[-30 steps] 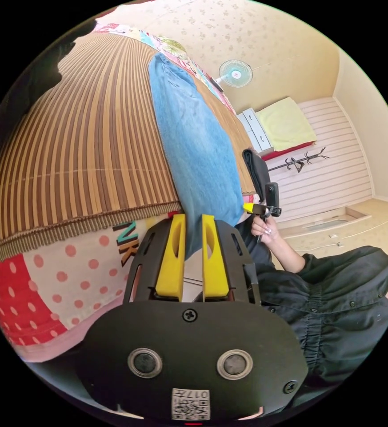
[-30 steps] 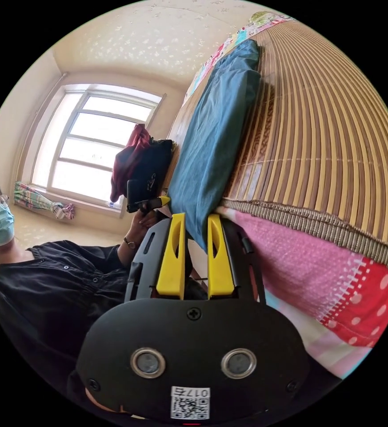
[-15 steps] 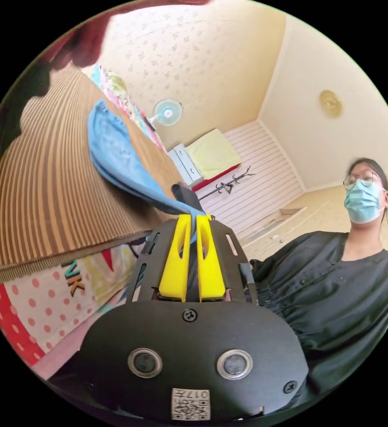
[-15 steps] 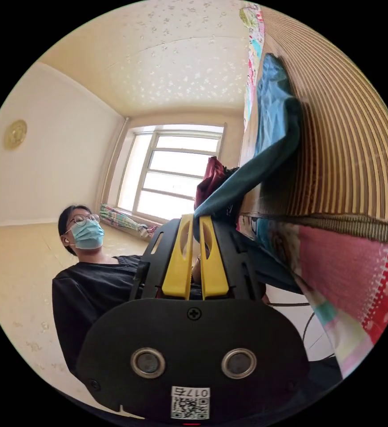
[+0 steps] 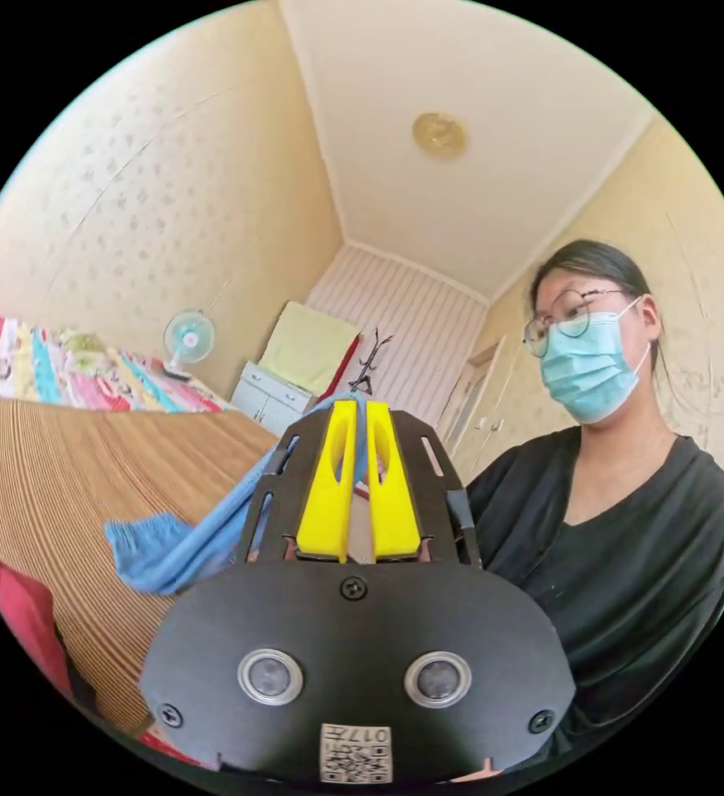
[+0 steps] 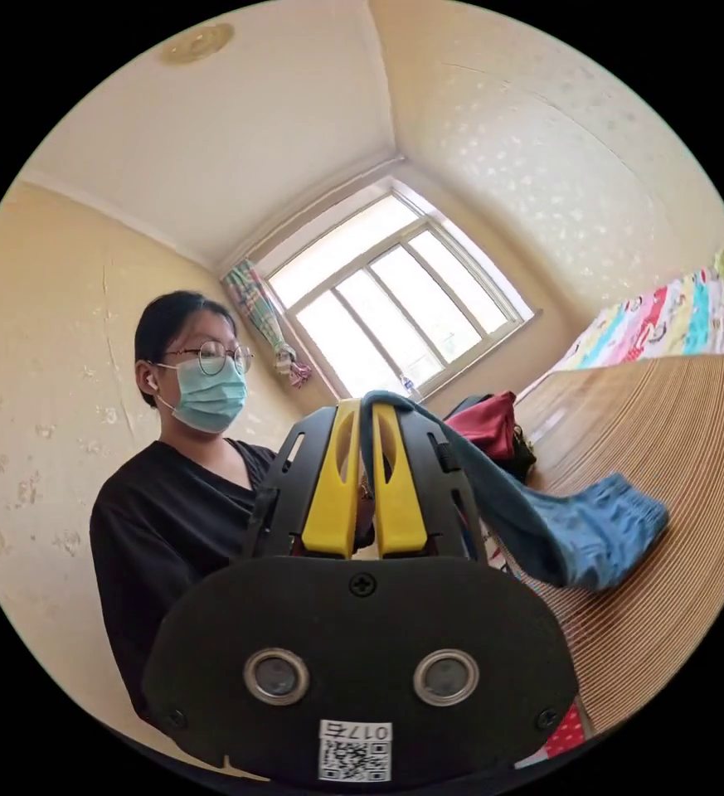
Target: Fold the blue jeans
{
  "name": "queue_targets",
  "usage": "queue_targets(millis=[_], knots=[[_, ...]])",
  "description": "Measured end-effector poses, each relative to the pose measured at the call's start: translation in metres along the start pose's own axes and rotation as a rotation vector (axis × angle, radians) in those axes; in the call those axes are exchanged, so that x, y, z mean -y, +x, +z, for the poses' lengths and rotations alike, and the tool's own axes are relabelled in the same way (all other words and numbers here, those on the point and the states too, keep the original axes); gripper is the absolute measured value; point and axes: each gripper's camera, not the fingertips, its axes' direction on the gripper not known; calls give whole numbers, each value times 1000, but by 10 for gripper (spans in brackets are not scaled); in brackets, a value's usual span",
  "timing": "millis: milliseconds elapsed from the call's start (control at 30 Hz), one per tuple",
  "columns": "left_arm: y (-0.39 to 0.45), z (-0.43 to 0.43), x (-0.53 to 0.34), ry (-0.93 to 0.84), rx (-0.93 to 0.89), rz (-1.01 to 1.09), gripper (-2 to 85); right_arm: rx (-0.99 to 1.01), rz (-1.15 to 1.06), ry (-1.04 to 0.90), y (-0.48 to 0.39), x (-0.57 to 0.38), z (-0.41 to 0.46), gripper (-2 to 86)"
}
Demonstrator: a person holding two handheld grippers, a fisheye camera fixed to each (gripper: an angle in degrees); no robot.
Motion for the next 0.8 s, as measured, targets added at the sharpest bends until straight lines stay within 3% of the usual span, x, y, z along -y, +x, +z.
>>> queue_targets(millis=[300,433,600,700,800], knots=[[97,15,96,91,26,260,-3,-65,-348,2,-137,95,29,19],[79,33,129,42,126,202,-4,-321,-423,-58,-160,125,47,18],[-31,62,148,-38,150,-29,-4,-584,-274,-163,-84,165,73,19],[-124,94,148,-205,323,-143,-3,-779,-88,-230,9,176,88,18],[-227,129,112,-309,370,-358,-4,-965,76,-334,115,161,110,18]])
